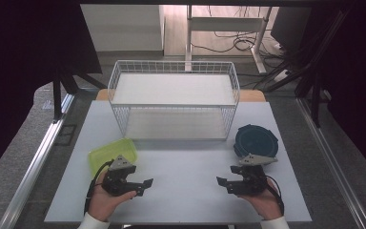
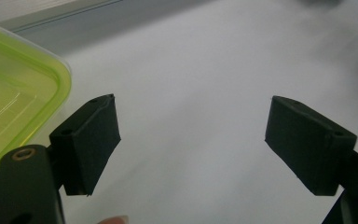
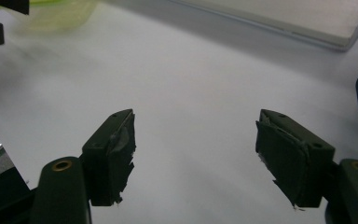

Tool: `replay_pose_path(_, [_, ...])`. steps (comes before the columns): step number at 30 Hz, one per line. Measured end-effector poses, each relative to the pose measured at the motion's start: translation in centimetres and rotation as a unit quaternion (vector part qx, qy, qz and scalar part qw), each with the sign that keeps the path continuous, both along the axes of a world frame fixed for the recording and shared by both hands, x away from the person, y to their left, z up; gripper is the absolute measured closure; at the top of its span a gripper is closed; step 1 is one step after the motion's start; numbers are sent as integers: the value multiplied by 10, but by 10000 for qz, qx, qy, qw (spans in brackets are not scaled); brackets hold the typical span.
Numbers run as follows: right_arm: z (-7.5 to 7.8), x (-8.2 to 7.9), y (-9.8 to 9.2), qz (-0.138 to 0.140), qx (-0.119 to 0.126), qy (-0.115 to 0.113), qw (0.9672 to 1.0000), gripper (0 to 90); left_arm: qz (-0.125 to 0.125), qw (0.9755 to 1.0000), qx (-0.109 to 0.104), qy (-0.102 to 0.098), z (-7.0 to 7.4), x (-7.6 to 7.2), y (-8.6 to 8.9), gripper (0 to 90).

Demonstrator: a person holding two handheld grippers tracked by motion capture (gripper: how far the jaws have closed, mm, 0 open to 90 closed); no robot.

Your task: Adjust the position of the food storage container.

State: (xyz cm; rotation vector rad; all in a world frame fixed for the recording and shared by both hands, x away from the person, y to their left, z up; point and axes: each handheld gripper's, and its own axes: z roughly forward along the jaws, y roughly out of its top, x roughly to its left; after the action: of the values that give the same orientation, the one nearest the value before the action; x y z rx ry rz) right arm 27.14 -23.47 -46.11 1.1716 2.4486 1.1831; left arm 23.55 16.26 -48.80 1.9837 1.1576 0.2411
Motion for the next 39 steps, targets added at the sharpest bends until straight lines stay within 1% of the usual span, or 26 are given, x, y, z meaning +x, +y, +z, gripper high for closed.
replay_pose_path(3, [5,6,1,44,29,-33,10000,310,124,9999,-6,57,-3,-2,3,174])
replay_pose_path(5, [7,10,2,83,10,-46,10000,320,127,9999,39,76,-4,-3,2,174])
replay_pose_path(7, [10,13,1,109,56,-29,9999,335,129,9999,27,59,-4,-4,1,176])
replay_pose_path(8, [11,14,1,97,63,-39,9999,341,94,9999,30,52,-4,-5,0,176])
replay_pose_path(11, [16,17,-1,29,17,-86,10000,355,0,9999,161,-7,-3,-5,-3,176])
replay_pose_path(12, [16,17,-1,29,17,-86,10000,355,0,9999,161,-7,-3,-5,-3,176])
replay_pose_path(13, [21,19,-3,-2,-56,-91,9999,366,-37,9998,205,-64,1,0,-4,176])
replay_pose_path(14, [24,20,-5,-21,-71,-94,9999,368,-62,9997,218,-104,3,2,-5,178])
replay_pose_path(17, [33,24,-13,-107,-78,-81,9999,377,-142,9994,299,-124,4,3,-7,176])
replay_pose_path(18, [36,26,-15,-104,-134,-77,9998,380,-142,9994,299,-124,4,3,-7,176])
replay_pose_path(19, [41,29,-18,-110,-182,-70,9997,382,-176,9992,349,-96,2,4,-10,174])
replay_pose_path(22, [54,43,-27,-117,-260,26,9996,392,-230,9990,371,-81,1,4,-14,174])
replay_pose_path(24, [62,51,-33,-152,-350,41,9993,395,-223,9991,366,-65,1,2,-15,174])
replay_pose_path(25, [65,56,-35,-156,-398,60,9991,398,-200,9991,379,-58,1,1,-14,174])
replay_pose_path(27, [71,64,-39,-159,-452,92,9988,408,-117,9994,337,-20,0,0,-10,174])
replay_pose_path(28, [73,69,-40,-173,-459,109,9987,413,-117,9994,337,-20,0,0,-10,175])
replay_pose_path(29, [75,74,-42,-200,-485,127,9985,422,-53,9994,333,-1,-1,-1,-8,175])
replay_pose_path(33, [80,93,-47,-349,-729,201,9965,461,-9,9996,291,10,-1,-3,-5,176])
replay_pose_path(34, [80,93,-47,-349,-729,201,9965,461,-9,9996,291,10,-1,-3,-5,176])
replay_pose_path(35, [80,103,-49,-385,-852,232,9954,474,14,9996,283,31,-2,-4,-3,176])
replay_pose_path(39, [80,123,-51,-423,-1083,297,9928,523,92,9996,266,9,-2,-5,1,180])
